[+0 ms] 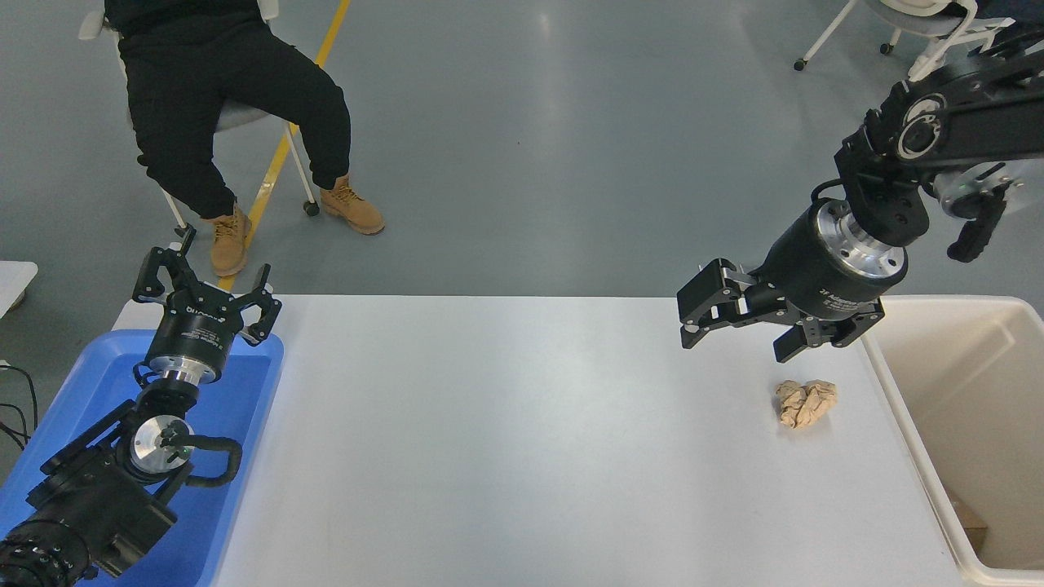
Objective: Pick up paper ball place in dustbin
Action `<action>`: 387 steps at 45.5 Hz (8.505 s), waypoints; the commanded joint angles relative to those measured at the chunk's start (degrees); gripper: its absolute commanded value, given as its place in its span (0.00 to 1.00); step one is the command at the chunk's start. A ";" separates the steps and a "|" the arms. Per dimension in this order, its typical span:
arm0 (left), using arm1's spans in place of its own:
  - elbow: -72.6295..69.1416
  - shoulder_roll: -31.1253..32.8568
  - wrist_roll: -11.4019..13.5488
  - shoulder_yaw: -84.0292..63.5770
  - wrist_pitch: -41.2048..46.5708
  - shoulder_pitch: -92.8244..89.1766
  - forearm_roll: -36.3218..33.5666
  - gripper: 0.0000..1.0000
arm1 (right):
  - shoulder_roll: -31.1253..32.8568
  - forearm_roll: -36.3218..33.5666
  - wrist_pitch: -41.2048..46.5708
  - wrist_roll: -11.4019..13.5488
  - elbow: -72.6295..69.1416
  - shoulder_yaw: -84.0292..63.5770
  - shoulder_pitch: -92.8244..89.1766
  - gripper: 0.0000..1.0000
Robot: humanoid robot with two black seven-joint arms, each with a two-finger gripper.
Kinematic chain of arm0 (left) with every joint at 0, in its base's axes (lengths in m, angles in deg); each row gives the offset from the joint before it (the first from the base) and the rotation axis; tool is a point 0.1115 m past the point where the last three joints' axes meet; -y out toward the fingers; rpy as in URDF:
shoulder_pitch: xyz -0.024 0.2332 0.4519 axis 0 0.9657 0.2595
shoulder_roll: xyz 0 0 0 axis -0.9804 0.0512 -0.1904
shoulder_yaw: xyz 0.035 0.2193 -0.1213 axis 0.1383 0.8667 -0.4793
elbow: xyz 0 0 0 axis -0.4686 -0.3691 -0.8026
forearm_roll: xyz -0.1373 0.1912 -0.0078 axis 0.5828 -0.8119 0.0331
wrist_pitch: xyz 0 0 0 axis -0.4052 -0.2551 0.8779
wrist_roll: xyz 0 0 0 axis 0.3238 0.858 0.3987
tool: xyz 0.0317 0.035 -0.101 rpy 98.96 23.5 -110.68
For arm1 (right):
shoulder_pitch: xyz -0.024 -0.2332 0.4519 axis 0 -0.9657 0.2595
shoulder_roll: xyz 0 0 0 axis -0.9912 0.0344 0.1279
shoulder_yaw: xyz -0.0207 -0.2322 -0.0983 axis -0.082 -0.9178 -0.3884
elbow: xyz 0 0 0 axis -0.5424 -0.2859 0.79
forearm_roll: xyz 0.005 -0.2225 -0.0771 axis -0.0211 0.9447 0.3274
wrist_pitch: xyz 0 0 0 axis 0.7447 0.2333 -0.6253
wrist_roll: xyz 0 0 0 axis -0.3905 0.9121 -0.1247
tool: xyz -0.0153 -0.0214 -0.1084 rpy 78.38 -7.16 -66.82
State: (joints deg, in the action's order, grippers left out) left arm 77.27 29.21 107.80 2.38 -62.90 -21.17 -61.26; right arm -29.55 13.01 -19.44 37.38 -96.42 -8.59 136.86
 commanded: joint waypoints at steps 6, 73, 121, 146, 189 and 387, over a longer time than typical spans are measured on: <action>0.00 0.06 0.38 -0.02 0.03 0.02 0.00 0.99 | 0.01 0.00 0.00 0.00 0.00 0.03 0.04 1.00; 0.00 0.06 0.47 -0.02 -0.06 -0.07 0.08 0.99 | 3.43 -1.41 -0.09 -0.09 10.63 1.53 -9.63 1.00; 0.00 0.06 0.47 -0.02 -0.06 -0.07 0.08 0.99 | -3.68 -1.06 -35.15 -0.09 47.37 0.38 -58.50 1.00; 0.00 0.06 0.47 -0.02 -0.06 -0.07 0.08 0.99 | -6.23 -1.24 -50.35 -0.18 50.97 12.77 -68.08 1.00; 0.00 0.06 0.47 -0.02 -0.06 -0.07 0.08 0.99 | -8.96 -1.24 -55.64 -0.62 51.94 13.04 -71.95 0.96; 0.00 0.06 0.47 -0.02 -0.15 -0.07 0.08 0.99 | 2.20 -3.08 -65.57 -0.70 68.82 36.94 -88.12 1.00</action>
State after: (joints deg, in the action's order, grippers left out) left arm 77.27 29.27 108.27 2.37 -63.05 -21.18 -61.23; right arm -26.70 9.97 -84.57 36.62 -28.17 27.13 49.30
